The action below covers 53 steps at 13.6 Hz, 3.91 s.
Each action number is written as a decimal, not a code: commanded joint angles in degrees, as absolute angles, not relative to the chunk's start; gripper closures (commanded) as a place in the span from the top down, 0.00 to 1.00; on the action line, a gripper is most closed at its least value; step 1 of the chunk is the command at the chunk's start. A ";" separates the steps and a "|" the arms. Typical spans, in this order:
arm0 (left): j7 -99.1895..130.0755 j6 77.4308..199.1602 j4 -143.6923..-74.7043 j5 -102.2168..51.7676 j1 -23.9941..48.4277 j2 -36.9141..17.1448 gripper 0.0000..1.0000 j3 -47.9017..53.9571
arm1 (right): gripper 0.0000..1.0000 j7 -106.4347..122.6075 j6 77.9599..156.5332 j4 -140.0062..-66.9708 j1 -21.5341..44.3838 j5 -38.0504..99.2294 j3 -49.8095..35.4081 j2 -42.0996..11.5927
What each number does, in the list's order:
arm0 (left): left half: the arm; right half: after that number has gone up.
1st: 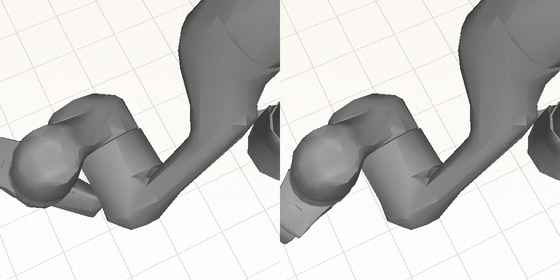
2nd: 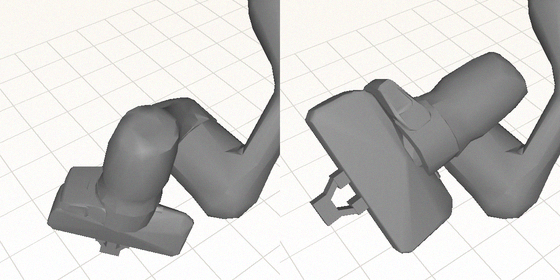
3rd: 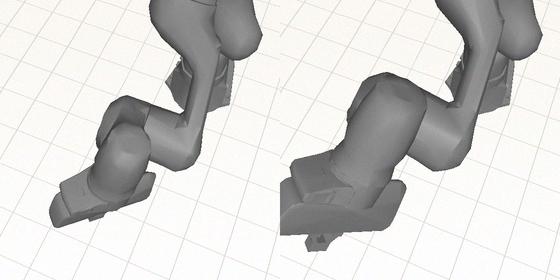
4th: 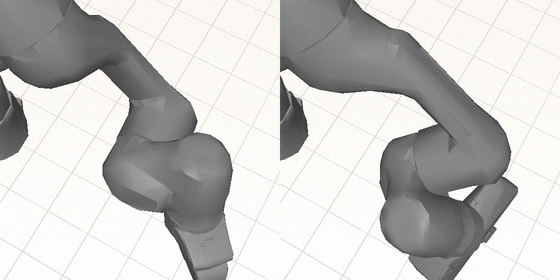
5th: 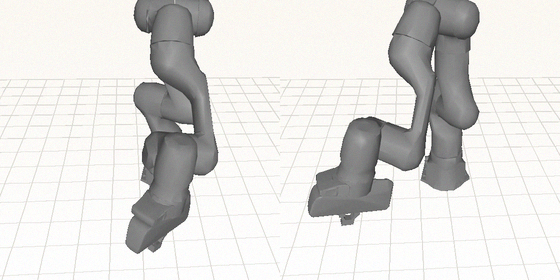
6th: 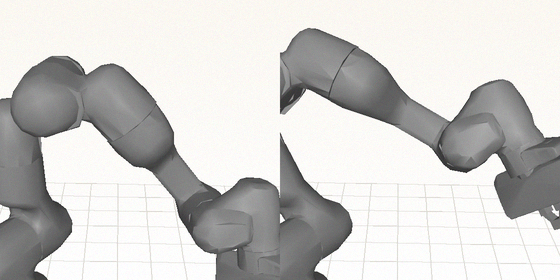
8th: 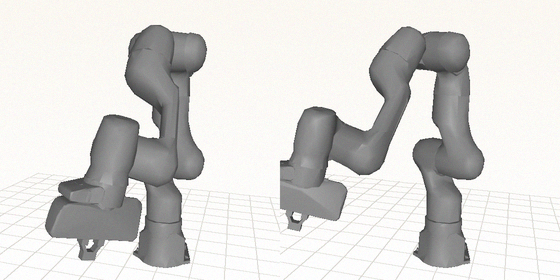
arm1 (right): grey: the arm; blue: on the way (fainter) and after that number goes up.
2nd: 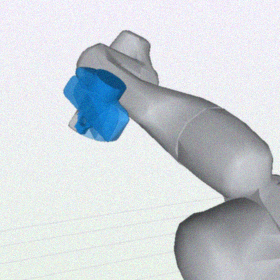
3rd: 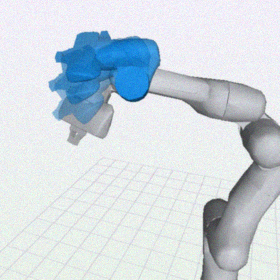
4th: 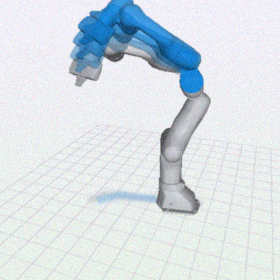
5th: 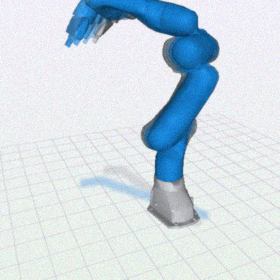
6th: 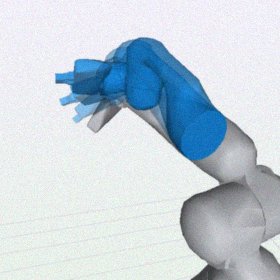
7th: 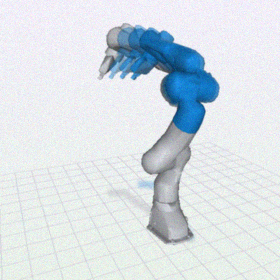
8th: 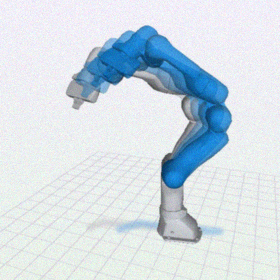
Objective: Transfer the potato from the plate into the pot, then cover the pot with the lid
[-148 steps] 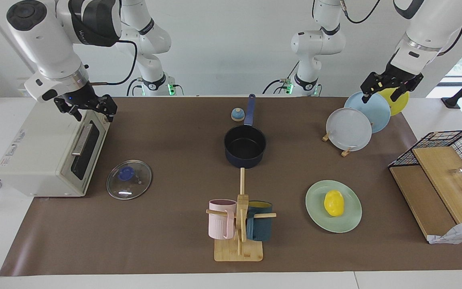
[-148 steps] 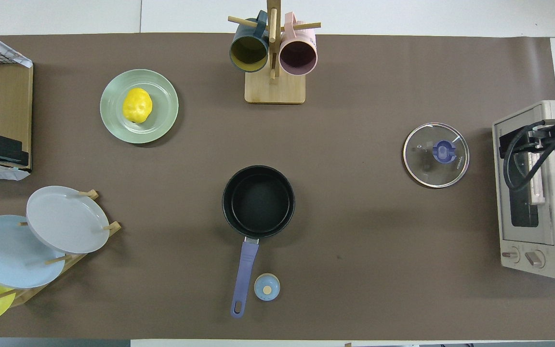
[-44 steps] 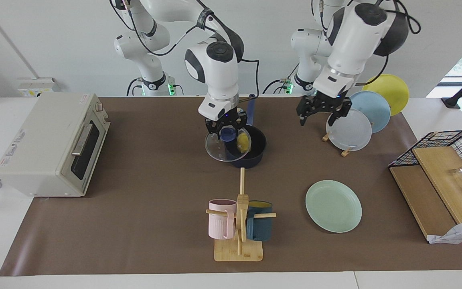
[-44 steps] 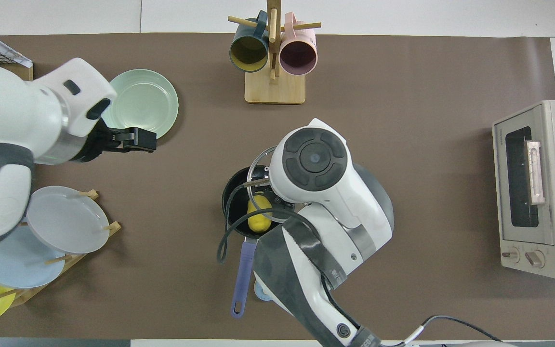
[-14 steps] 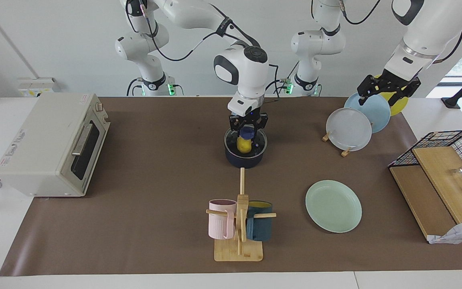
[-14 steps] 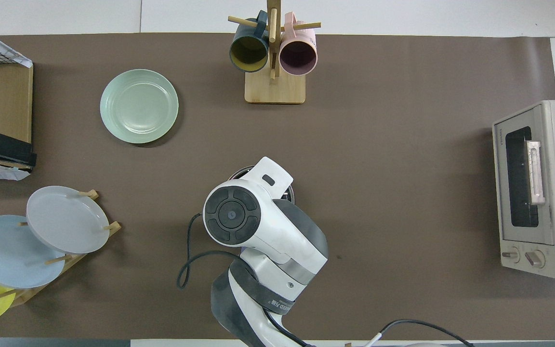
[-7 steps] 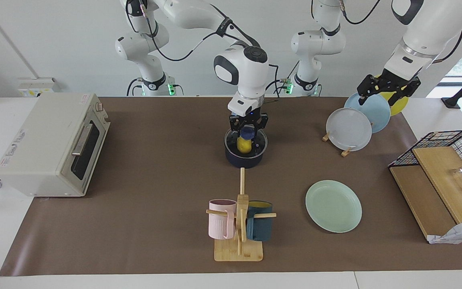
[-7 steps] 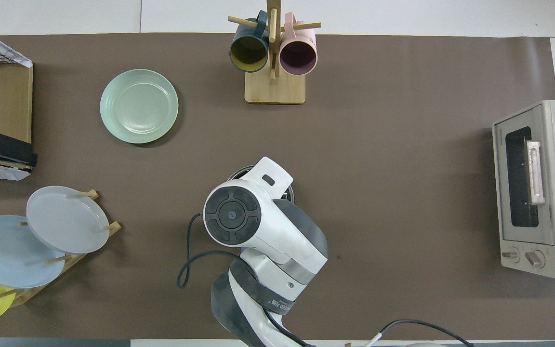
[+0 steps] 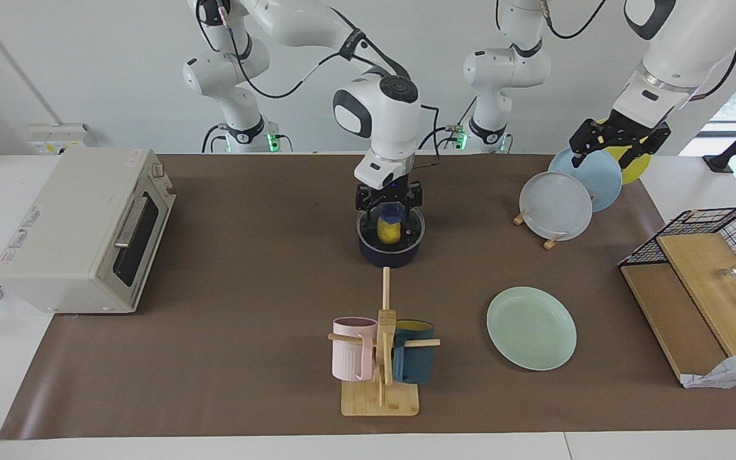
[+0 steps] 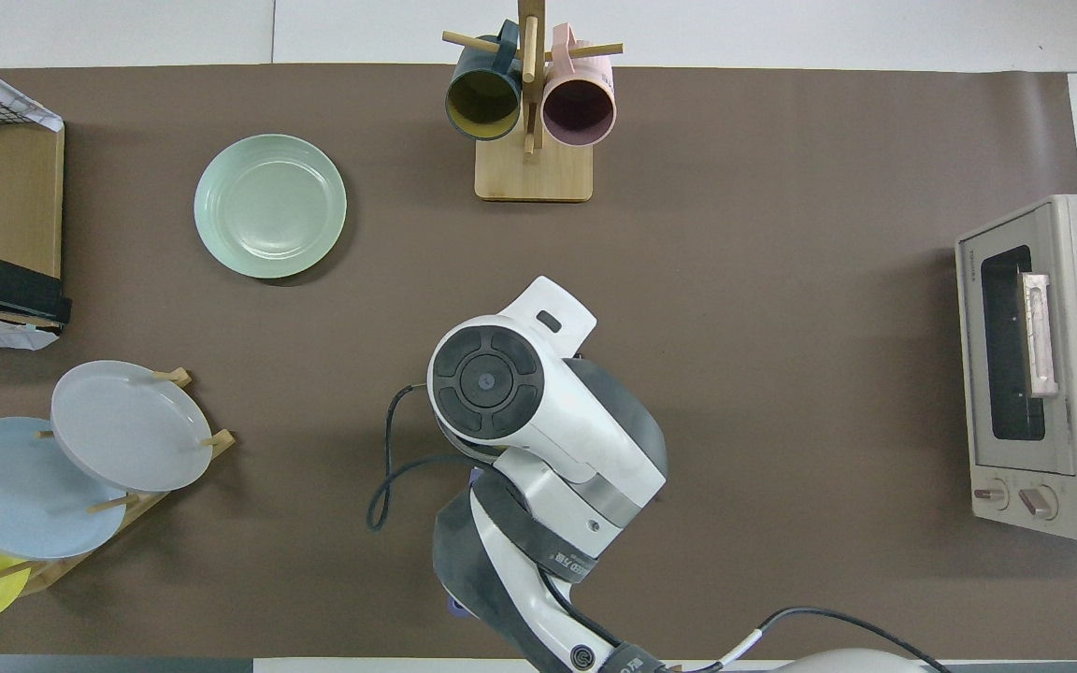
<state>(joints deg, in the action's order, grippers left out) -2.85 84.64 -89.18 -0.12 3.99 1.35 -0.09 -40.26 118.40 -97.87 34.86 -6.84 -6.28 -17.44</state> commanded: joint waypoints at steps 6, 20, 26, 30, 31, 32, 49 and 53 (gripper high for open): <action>-3.08 85.34 -91.05 0.88 3.25 2.99 1.00 0.44 | 1.00 -19.47 107.68 -94.13 21.38 -4.94 -6.59 -12.14; -3.08 85.34 -91.05 0.88 3.25 2.99 1.00 0.44 | 1.00 0.18 83.86 -84.81 5.36 -2.37 1.93 -7.56; -3.08 85.34 -91.05 0.88 3.25 2.99 1.00 0.44 | 1.00 0.18 86.03 -93.32 5.27 -2.37 2.63 -1.42; -3.08 85.34 -91.05 0.88 3.25 2.99 1.00 0.44 | 1.00 0.53 91.12 -95.71 5.27 -2.37 3.87 -0.26; -3.08 85.34 -91.05 0.88 3.25 2.99 1.00 0.44 | 1.00 0.61 93.14 -95.71 5.36 -2.37 3.87 -0.44; -3.08 85.34 -91.05 0.88 3.25 2.99 1.00 0.44 | 1.00 0.53 93.25 -95.63 5.19 -2.37 3.87 -0.53; -3.08 85.34 -91.05 0.88 3.25 2.99 1.00 0.44 | 1.00 0.70 92.37 -95.01 0.44 -0.88 3.08 -1.49; -3.08 85.34 -91.05 0.88 3.25 2.99 1.00 0.44 | 1.00 0.70 92.11 -95.01 0.44 -0.88 3.08 -1.49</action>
<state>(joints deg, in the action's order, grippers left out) -2.85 84.64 -89.19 -0.12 3.99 1.35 -0.09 -0.36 92.24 -94.45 1.80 -2.05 4.04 -1.86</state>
